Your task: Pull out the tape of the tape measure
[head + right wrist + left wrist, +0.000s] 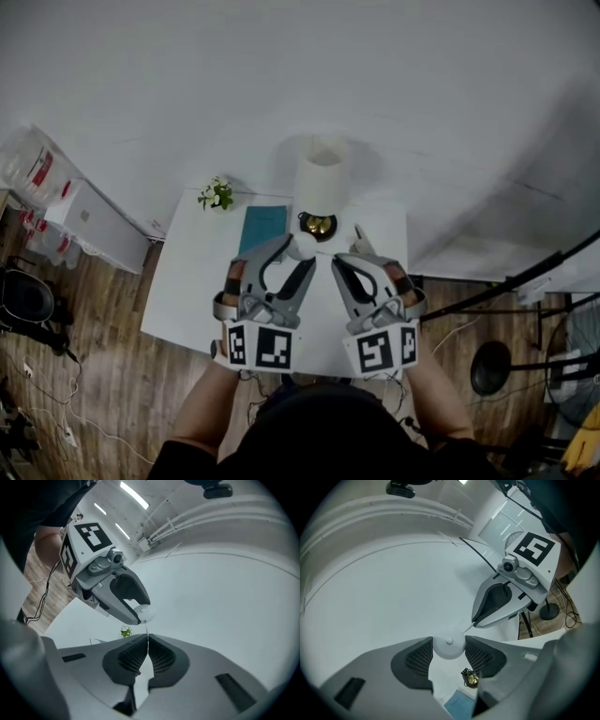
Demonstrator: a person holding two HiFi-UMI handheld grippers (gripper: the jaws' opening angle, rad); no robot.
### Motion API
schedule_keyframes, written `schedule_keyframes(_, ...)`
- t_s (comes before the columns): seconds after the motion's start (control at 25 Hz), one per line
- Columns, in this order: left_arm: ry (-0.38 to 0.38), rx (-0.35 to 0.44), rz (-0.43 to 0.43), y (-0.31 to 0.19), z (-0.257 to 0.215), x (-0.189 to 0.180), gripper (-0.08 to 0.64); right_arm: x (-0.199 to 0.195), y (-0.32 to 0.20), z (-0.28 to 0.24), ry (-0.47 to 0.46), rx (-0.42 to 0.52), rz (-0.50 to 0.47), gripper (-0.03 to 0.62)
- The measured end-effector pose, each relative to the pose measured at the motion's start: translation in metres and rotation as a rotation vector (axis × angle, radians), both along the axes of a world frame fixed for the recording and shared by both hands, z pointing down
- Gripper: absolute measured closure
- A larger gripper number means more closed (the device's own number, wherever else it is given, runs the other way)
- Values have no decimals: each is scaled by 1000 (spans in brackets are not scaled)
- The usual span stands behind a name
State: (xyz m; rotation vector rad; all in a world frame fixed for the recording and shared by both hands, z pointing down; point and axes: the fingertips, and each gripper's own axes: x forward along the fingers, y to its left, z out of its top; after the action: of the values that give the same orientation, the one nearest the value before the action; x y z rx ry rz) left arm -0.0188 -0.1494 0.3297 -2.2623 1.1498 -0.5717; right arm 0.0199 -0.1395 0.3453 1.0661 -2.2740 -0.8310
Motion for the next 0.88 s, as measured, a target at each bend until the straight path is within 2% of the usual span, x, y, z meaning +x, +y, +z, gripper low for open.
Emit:
schedule_keyframes(0.24,37,-10,-24,-4,0,-7,347,17,-3,5,-59,-41,16,583)
schedule_keyframes(0.44,96,-18,-59,-6,-7,-25,347,43,-6,2,-176,-62,81,583)
schedule_keyframes(0.68,99,-13,-92,-9,-8,-36,347,64,-12,3,-137,1,156,583)
schedule_keyframes(0.88,131,-25,-118,-12,-7,-47,347,83,-14,5,-187,-35,207,583)
